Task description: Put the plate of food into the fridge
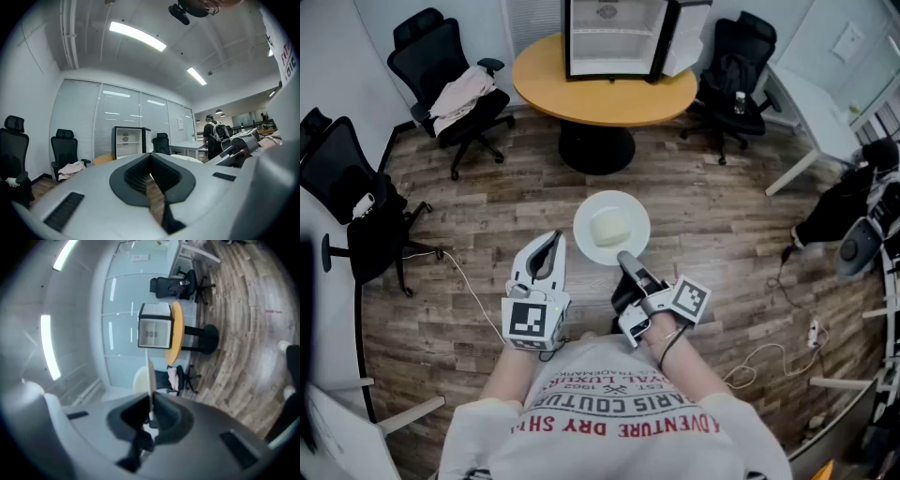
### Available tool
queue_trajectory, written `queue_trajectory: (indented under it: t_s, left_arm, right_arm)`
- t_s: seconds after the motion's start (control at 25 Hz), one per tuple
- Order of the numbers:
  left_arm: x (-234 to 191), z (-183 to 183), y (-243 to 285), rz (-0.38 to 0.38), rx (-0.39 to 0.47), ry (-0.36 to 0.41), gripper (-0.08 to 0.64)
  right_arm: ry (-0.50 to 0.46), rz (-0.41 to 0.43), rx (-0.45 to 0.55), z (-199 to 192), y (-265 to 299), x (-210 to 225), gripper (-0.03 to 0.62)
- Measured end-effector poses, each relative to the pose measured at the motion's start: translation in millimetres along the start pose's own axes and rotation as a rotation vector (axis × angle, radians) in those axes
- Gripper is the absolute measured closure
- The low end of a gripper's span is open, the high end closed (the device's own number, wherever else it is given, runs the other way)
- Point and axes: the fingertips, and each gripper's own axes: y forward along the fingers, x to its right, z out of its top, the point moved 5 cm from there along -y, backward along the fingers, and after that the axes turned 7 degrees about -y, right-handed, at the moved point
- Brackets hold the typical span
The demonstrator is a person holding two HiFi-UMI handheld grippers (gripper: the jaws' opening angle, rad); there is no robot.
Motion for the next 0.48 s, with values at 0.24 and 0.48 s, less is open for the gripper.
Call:
queue_trajectory:
  t_s: [0.24,0.48]
  left_arm:
    - [1.4,-2.2,2.8,-0.004,-0.011,-0.010,0.534]
    - [-1.4,-3.2,6.2,-0.009,-0.014,-0.013,0.534]
  right_arm:
    - [0.006,-0.001,-0.001,1.7,0.5,1.7,0.552]
    - [0.015,-0.010,-0.007,-0.1,3.1,2.5,0.552]
